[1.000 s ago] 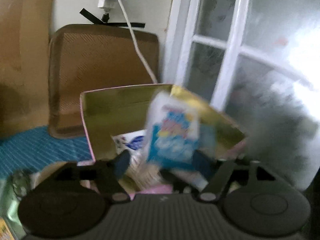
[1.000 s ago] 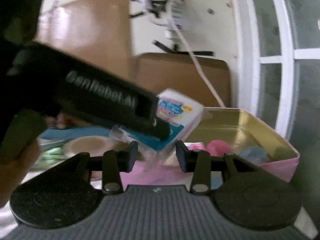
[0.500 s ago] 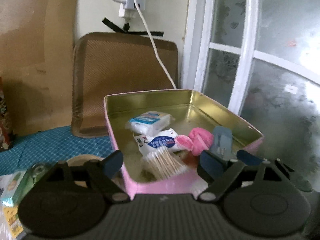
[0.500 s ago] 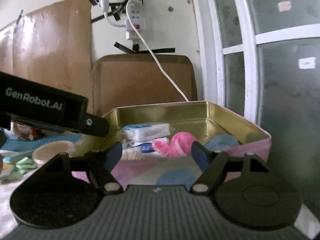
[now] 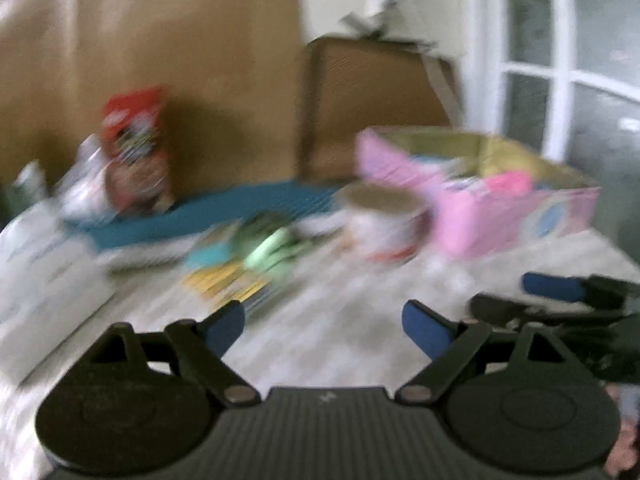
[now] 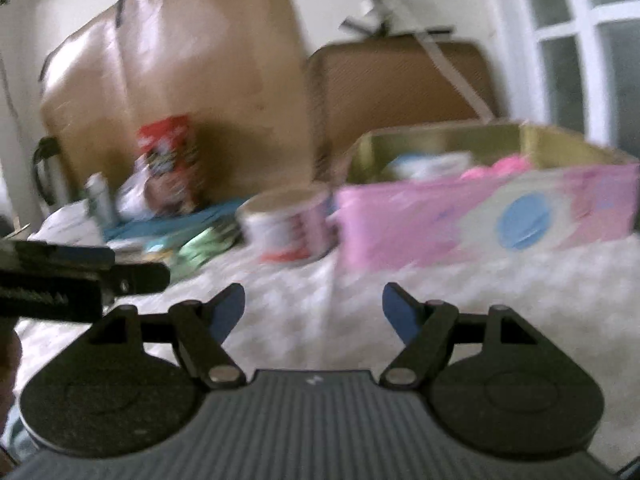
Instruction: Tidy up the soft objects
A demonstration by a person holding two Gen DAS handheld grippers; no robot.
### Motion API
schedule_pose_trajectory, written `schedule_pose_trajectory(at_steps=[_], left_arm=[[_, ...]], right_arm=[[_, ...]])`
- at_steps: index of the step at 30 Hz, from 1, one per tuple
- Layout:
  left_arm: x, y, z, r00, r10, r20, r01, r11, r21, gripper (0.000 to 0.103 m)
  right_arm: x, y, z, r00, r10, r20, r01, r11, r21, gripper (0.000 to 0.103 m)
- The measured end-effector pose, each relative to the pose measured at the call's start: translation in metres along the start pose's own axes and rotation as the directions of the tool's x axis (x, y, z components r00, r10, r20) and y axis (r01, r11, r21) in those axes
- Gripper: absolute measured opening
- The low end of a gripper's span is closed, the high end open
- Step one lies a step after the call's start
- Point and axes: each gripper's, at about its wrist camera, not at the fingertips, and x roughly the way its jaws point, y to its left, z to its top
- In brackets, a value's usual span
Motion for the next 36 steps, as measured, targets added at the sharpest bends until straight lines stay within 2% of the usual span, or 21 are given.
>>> schedule_pose_trajectory(at_steps=[4,6,9,11,15,36], left_arm=[[0.003,0.029,-0.018,0.991,0.115,-0.068,-0.117,0.993,-0.029,0.089],[0.004,0.041,-0.026,0.985,0.152,-0.085,-0.156,0.987,-0.04,0.089],[0.005,0.054,-0.036,0.976,0.193,-0.1,-0.199,0.978,-0.06,0.098],[0.004,0.063,-0.039,0.981,0.164,-0.103,-0.175,0.978,-0.115,0.099],[0.002,0.065,-0.039,0.98,0.172,-0.099,-0.182,0.977,-0.113,0.1],[0.002,0.064,-0.041,0.981,0.171,-0.098,-0.181,0.977,-0.112,0.102]], right_arm=[[0.017,0.026,-0.007,0.995,0.037,-0.097,-0.037,0.999,0.009,0.08],[0.019,0.039,-0.01,0.994,0.017,-0.106,-0.02,0.999,-0.027,0.088],[0.024,0.052,-0.012,0.99,0.006,-0.139,-0.017,0.996,-0.082,0.098],[0.026,0.059,-0.013,0.988,-0.016,-0.151,-0.003,0.993,-0.121,0.101],[0.027,0.07,-0.021,0.987,-0.054,-0.15,0.023,0.98,-0.2,0.103],[0.025,0.073,-0.024,0.99,-0.062,-0.126,0.037,0.98,-0.196,0.103]])
